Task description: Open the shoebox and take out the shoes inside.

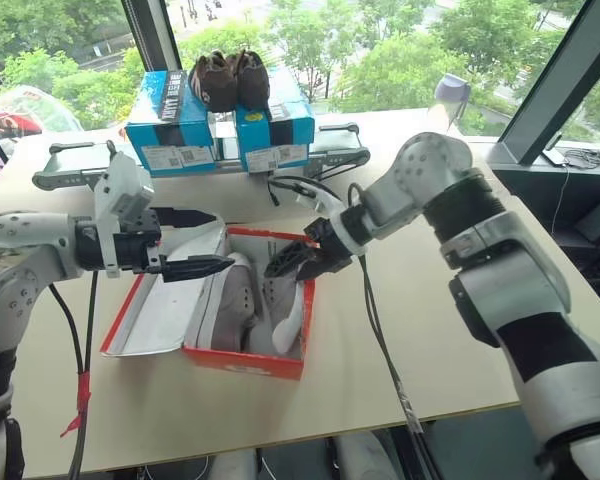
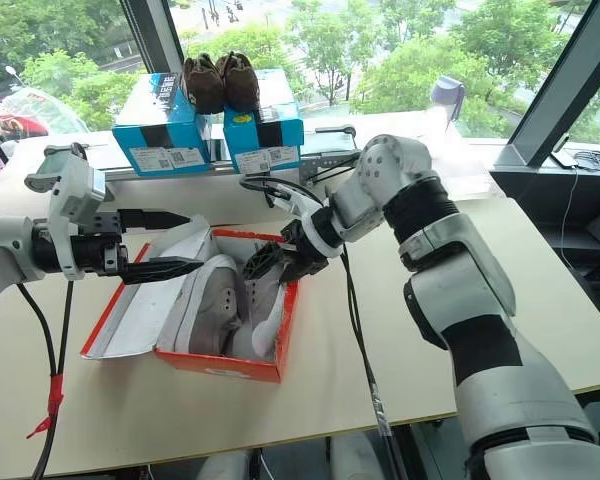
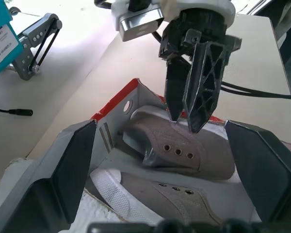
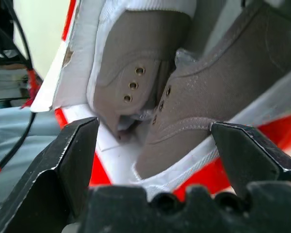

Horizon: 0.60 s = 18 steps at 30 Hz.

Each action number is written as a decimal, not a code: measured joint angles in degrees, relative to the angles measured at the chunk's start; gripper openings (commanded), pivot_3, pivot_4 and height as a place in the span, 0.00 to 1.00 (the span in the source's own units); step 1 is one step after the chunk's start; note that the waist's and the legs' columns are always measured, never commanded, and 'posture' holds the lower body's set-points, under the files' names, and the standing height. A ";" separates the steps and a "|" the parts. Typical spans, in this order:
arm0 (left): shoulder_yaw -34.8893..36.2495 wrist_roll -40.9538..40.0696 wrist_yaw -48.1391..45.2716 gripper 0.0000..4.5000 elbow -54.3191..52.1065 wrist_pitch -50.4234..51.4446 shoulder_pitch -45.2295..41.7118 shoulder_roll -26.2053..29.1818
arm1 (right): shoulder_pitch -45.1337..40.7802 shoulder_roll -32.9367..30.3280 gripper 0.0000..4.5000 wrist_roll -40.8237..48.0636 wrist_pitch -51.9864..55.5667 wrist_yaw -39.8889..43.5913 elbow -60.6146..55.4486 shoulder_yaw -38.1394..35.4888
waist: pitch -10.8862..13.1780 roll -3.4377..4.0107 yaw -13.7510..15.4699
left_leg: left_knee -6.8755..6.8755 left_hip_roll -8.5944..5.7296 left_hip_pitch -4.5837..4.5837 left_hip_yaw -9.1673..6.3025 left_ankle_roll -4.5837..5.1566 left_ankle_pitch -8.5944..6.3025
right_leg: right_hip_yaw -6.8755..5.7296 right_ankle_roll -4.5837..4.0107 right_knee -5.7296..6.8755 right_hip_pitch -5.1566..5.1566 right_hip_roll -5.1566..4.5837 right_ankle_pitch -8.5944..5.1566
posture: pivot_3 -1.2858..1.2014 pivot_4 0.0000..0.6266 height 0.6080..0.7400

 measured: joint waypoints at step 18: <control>1.70 0.02 0.23 1.00 -0.65 0.63 0.21 0.80 | -2.79 0.47 1.00 -33.07 -16.03 26.66 -3.47 10.54 | 0.01 0.01 0.93 | 0.02 0.00 -0.19 0.01 0.01 -0.01 | 0.00 -0.16 -0.03 -0.19 -0.01 0.14 | 0.52 0.24 1.00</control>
